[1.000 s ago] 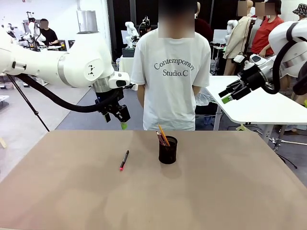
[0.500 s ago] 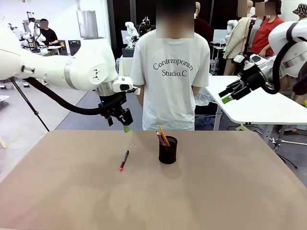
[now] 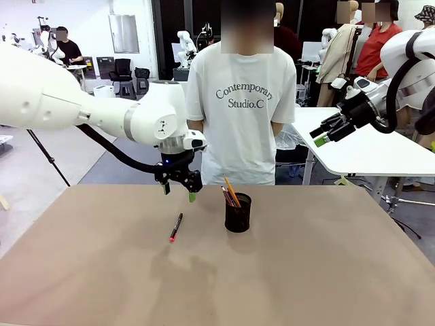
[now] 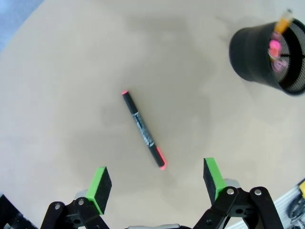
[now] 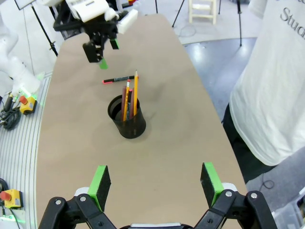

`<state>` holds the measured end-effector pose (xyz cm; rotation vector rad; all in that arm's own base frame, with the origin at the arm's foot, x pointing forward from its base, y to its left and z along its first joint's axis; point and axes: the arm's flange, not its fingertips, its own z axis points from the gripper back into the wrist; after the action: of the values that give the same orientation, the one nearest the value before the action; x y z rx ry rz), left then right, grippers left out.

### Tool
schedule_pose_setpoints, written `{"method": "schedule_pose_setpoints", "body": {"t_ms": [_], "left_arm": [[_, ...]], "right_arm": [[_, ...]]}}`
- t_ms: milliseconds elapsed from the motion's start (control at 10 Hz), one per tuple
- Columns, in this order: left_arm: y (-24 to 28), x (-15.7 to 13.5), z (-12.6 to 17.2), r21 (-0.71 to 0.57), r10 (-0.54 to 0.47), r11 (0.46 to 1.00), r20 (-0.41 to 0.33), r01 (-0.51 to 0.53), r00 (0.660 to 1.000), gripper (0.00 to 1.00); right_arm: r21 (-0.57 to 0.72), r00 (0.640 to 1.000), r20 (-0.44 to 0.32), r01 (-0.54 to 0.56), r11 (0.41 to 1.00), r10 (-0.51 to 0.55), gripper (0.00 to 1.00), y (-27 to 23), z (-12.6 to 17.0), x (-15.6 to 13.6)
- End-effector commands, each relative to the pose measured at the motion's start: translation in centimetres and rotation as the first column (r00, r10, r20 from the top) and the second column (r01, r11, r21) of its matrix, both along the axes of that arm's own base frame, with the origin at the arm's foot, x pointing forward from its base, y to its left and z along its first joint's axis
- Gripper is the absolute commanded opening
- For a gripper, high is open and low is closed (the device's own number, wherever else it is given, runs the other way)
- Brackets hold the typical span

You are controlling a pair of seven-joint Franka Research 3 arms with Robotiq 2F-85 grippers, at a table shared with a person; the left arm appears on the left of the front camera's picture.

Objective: Place the pens into the pen holder.
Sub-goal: Pick up a writing instrument from the table and place it into the Pen holder.

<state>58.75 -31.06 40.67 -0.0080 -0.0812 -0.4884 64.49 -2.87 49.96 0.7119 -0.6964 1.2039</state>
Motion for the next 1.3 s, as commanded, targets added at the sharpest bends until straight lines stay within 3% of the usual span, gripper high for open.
{"method": "schedule_pose_setpoints", "body": {"t_ms": [0, 600, 1200], "left_arm": [[-1.1, 2.0, -1.6, 0.012, 0.039, 0.999, -0.009, -0.039, 0.999, 1.0], [-0.4, 4.4, -7.8, 0.054, 0.119, 0.991, 0.022, -0.12, 0.993, 1.0], [0.4, 4.9, -9.5, 0.049, 0.181, 0.982, -0.003, -0.18, 0.984, 1.0]], "right_arm": [[-0.002, 1.0, 0.004, 0.002, 1.0, -0.002, 1.0, 0.1, 0.2, 0.0], [-0.002, 1.0, 0.004, 0.002, 1.0, -0.002, 1.0, 0.1, 0.2, 0.0], [-0.002, 1.0, 0.004, 0.002, 1.0, -0.002, 1.0, 0.1, 0.2, 0.0]]}}
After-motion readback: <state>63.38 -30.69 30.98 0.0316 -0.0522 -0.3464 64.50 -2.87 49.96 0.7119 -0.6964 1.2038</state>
